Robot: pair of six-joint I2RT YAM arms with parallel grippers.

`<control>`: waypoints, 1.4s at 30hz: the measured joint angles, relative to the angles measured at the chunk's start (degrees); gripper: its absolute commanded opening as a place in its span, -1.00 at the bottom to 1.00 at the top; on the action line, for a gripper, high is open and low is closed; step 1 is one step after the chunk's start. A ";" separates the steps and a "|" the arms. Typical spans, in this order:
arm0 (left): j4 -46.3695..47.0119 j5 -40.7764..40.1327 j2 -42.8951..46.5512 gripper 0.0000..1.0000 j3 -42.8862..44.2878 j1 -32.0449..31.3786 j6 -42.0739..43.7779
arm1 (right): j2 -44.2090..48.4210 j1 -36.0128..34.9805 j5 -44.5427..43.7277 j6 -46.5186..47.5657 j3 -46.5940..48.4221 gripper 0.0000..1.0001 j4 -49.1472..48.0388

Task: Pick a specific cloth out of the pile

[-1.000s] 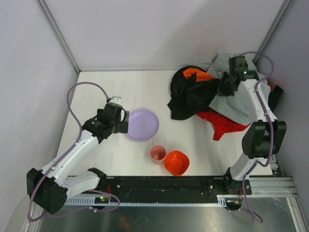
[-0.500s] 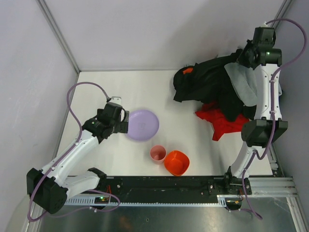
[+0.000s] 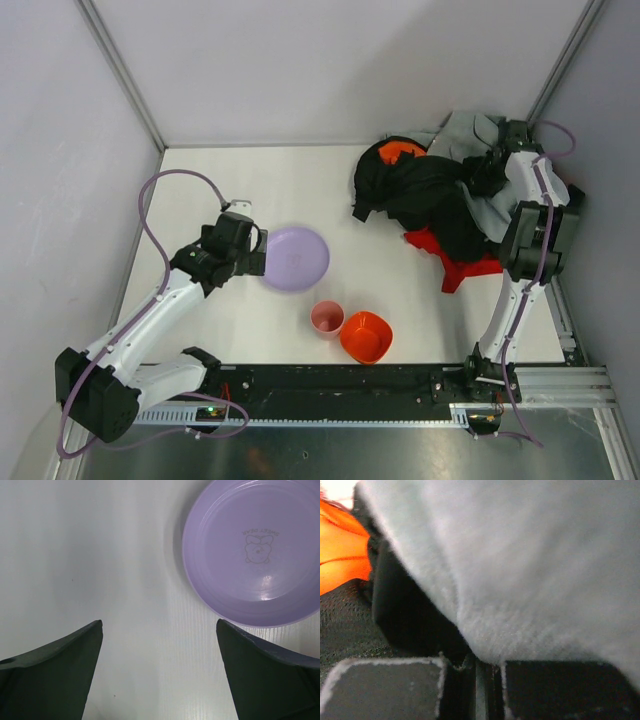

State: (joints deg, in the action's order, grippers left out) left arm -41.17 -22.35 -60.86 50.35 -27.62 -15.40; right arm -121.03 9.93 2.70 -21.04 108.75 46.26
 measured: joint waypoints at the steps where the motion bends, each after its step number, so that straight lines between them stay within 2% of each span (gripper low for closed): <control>1: 0.00 0.00 0.00 0.99 0.00 0.00 -0.02 | -1.11 0.70 1.62 -0.35 -1.29 -1.00 -0.79; 5: 0.00 0.00 0.00 0.99 0.00 0.00 0.00 | -2.38 2.62 7.13 -0.74 -3.56 -0.91 -3.34; 7: 0.00 0.02 0.00 0.99 0.00 0.00 0.00 | -2.03 3.02 8.48 -0.59 -4.15 -0.60 -4.02; 9: 0.00 0.02 0.00 0.99 0.00 0.00 0.00 | -1.11 3.15 9.46 -0.07 -5.73 -0.19 -5.44; 12: 0.00 0.02 0.02 0.99 0.00 0.00 0.00 | 1.64 2.84 10.56 0.35 -8.22 0.34 -7.30; 16: 0.00 0.02 0.24 0.99 0.00 0.00 0.00 | 6.60 1.86 10.38 1.09 -9.35 0.78 -5.70; 18: 0.00 0.02 0.39 0.99 0.00 0.00 -0.02 | 9.57 1.60 9.55 1.44 -9.35 0.89 -3.82; 20: 0.00 0.02 0.52 0.99 0.00 0.00 -0.02 | 12.63 1.44 8.59 1.64 -9.31 0.96 -1.90; 25: 0.00 0.04 0.61 0.99 0.00 0.00 0.00 | 21.97 -0.37 6.08 1.77 -8.31 0.99 2.32; 31: 0.00 0.07 0.61 0.99 0.00 0.00 0.00 | 31.76 -6.36 5.05 1.70 -7.67 0.99 4.07; 36: 0.00 0.07 0.61 0.99 0.00 0.00 0.00 | 35.26 -12.52 4.11 1.22 -9.42 0.99 5.14; 42: 0.00 0.07 0.61 0.99 0.00 0.00 -0.02 | 36.37 -20.02 3.72 -1.49 -17.46 0.99 4.59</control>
State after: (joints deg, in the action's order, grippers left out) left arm -41.17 -22.28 -60.25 50.35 -27.62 -15.42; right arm -84.66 -10.09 6.42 -22.52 91.29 50.85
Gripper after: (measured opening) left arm 0.995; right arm 0.992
